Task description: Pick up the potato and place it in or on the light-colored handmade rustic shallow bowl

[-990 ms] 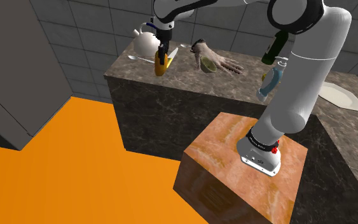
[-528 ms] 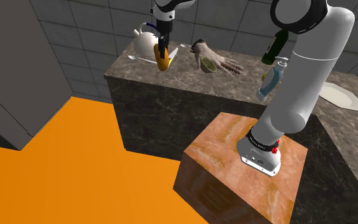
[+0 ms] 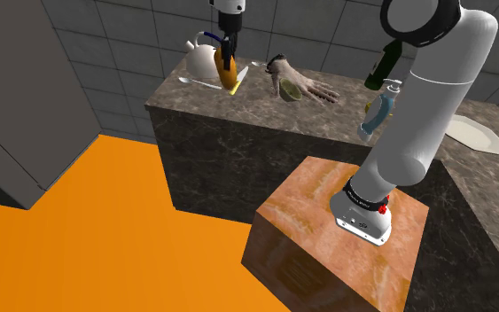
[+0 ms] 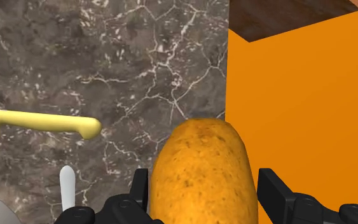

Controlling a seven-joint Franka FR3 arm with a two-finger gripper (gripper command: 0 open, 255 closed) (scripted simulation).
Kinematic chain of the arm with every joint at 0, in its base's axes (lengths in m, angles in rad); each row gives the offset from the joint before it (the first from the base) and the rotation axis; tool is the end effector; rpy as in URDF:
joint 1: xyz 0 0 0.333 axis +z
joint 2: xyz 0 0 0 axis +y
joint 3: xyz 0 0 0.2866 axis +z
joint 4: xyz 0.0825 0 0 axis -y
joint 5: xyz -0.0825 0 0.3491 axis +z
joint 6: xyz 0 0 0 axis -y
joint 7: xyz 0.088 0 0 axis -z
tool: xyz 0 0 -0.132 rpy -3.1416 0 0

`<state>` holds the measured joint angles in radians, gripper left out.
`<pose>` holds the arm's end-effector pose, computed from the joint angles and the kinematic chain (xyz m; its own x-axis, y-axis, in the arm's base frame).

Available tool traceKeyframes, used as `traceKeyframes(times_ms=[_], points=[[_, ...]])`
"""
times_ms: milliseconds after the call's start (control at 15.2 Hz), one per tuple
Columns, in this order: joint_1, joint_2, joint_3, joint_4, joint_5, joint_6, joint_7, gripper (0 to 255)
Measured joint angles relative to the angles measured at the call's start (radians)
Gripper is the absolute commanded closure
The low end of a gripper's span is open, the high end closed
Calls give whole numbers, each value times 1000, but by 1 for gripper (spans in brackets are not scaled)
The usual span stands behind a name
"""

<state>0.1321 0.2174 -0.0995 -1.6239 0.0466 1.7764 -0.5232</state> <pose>0.5794 0.0278 0.4444 0.8530 0.5202 -0.0435 0.5180 -0.8538 -0.0522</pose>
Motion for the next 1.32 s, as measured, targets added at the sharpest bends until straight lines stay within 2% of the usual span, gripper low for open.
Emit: traceKeyframes(times_ms=[198,660,1320], points=[[-3,-18,-3,5,-2,-23,-5,255],[-63,-172,-54,-182,-23,8,-113,255],[-167,-327,-160,-358,-73,31,-306,255]])
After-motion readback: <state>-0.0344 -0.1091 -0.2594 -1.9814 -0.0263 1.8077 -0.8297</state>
